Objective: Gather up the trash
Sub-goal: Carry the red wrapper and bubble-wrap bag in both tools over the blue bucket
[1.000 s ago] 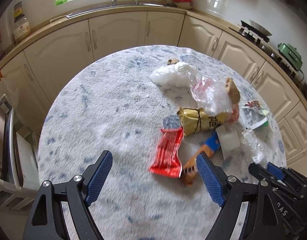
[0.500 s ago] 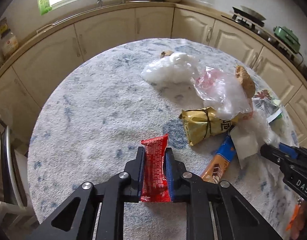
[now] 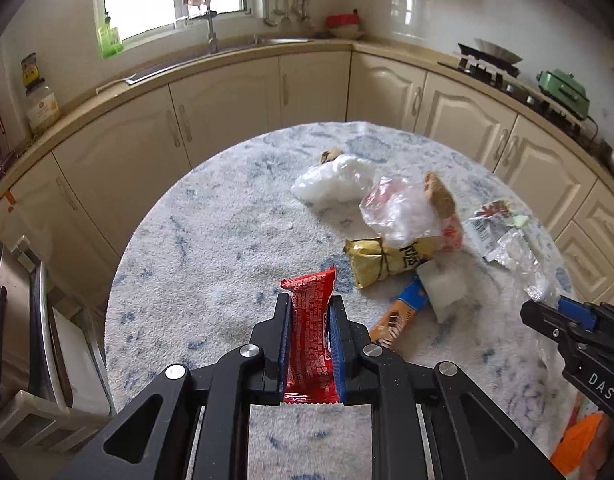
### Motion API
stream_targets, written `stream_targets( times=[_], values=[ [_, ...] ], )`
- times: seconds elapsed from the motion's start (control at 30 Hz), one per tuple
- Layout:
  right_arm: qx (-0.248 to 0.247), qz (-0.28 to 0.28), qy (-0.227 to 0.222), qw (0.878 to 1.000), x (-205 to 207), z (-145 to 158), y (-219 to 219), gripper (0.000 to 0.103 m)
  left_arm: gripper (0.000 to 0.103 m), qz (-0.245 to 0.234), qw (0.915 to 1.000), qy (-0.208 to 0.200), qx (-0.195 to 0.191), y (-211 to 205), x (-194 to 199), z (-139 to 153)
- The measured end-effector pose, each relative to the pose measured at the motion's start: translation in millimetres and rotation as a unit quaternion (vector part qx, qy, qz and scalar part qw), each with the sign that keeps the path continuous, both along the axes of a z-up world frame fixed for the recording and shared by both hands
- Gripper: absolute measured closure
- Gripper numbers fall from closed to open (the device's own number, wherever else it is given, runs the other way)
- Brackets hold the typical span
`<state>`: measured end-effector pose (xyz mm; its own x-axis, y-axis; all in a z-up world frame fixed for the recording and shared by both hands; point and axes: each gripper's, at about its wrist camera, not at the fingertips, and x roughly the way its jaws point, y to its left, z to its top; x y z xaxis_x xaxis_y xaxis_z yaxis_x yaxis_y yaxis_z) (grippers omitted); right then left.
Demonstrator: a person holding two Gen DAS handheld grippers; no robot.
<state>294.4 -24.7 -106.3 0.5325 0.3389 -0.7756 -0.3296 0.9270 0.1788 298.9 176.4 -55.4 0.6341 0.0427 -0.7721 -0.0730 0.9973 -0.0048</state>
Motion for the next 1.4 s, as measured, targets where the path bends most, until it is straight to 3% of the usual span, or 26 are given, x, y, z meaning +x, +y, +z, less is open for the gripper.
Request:
stream_targets(
  times=[0.4, 0.7, 0.97, 1.4],
  values=[
    [0.022, -0.040, -0.021, 0.999, -41.8, 18.1, -43.8, 0.075, 0.089, -0.055, 0.9979, -0.035, 0.007, -46.2, -53.3, 33.0],
    [0.021, -0.130, -0.021, 0.991, -67.1, 15.1, -115.7, 0.075, 0.089, -0.154, 0.9872, -0.042, 0.005, -119.2, -61.4, 37.8],
    [0.012, -0.240, -0.012, 0.971, -92.6, 10.5, -199.3, 0.075, 0.089, -0.261, 0.9650, -0.027, -0.005, -201.6, -58.1, 26.2],
    [0.017, -0.392, 0.033, 0.919, -125.1, -29.7, -323.5, 0.075, 0.089, -0.393, 0.9188, 0.026, 0.029, -343.1, -34.4, -21.7]
  ],
)
